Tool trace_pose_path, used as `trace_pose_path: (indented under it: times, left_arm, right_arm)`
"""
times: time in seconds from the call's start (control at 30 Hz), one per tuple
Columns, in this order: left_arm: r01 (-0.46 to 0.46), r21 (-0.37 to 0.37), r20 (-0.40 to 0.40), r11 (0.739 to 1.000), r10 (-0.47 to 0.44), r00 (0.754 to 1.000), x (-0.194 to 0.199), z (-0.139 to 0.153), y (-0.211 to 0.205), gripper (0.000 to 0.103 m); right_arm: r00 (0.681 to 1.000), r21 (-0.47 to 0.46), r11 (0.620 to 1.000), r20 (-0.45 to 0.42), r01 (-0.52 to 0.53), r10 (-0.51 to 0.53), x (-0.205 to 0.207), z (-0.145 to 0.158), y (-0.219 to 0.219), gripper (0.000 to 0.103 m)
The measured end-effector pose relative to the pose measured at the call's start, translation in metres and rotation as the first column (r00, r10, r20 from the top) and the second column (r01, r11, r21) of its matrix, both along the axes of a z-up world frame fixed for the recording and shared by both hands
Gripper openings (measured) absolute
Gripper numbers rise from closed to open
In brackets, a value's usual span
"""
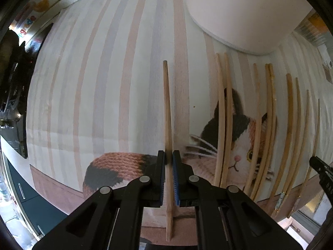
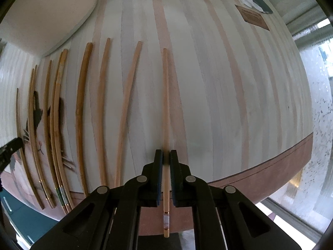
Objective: Organize utensils
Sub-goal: 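Lift both held chopsticks upright and carry them over the pink holder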
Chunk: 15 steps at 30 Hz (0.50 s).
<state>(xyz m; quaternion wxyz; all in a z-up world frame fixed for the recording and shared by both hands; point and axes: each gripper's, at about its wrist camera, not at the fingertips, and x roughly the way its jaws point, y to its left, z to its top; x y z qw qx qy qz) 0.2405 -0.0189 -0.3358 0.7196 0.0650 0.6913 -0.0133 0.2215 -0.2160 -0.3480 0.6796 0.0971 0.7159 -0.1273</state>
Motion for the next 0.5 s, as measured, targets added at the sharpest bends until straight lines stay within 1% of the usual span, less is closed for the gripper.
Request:
trace_pose_path:
  times: [0.07, 0.23, 0.37, 0.5]
  left_arm:
    - [0.001, 0.007, 0.025, 1.000, -0.001, 1.000, -0.004, 0.009, 0.000, 0.005]
    - [-0.020, 0.034, 0.121, 0.999, 0.015, 0.992, -0.011, 0.043, 0.003, 0.005]
    - [-0.041, 0.016, 0.206, 0.999, 0.037, 0.978, -0.016, 0.079, 0.007, 0.004]
    - [-0.061, -0.018, 0.262, 0.998, 0.063, 0.963, -0.013, 0.112, 0.016, 0.004]
  right_arm:
    - [0.999, -0.002, 1.000, 0.034, 0.022, -0.022, 0.000, 0.009, 0.001, 0.007]
    - [0.991, 0.010, 0.998, 0.121, 0.065, -0.066, -0.001, 0.041, 0.006, 0.007]
    - [0.978, 0.020, 0.996, 0.189, 0.086, -0.088, -0.002, 0.067, 0.008, 0.007]
    - [0.958, 0.038, 0.993, 0.263, 0.108, -0.114, 0.002, 0.095, 0.014, 0.007]
